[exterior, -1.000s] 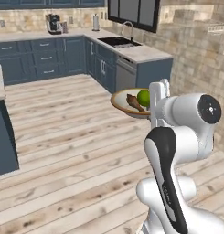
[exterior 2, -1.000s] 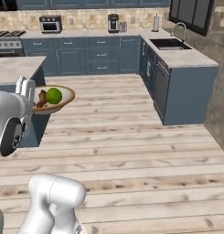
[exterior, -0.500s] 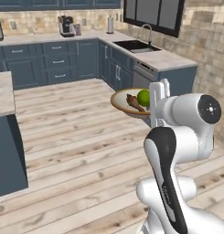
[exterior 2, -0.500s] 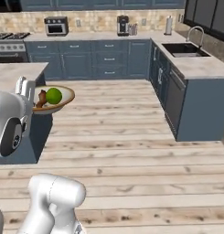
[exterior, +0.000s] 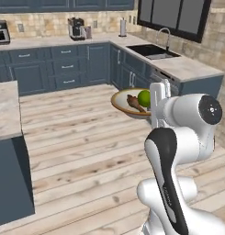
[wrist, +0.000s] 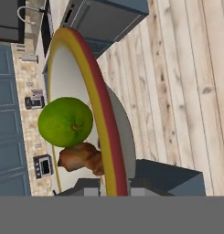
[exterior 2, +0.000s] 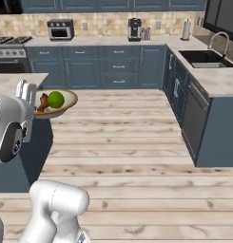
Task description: Pick the chicken drumstick and lime from their plates and place them in the bowl. Then put the bowl in the fridge.
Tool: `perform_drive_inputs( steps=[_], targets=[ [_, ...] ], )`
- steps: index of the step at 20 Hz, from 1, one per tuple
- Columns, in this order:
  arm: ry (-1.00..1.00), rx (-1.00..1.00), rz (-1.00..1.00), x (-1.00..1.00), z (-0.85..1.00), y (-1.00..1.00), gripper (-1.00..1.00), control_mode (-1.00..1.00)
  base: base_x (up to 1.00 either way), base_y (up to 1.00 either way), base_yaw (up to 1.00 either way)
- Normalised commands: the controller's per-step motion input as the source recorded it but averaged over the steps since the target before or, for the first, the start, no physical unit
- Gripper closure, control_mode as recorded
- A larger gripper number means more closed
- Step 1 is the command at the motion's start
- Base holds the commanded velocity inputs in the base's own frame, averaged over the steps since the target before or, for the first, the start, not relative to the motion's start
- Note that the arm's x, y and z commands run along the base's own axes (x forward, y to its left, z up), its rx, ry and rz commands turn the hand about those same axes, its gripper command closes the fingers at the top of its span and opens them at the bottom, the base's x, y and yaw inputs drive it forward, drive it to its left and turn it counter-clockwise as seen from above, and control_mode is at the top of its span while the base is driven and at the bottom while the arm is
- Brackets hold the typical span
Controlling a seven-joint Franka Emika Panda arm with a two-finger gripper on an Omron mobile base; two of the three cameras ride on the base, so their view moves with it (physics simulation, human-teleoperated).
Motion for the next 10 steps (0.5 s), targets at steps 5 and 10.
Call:
perform_drive_inputs(
  steps=[5, 10],
  targets=[
    [0.00, 0.00, 0.00, 0.00, 0.00, 0.00, 1.00, 1.00, 0.94, 0.00, 0.08],
    [0.00, 0.00, 0.00, 0.00, 0.00, 0.00, 1.00, 1.00, 0.94, 0.00, 0.08]
  ],
)
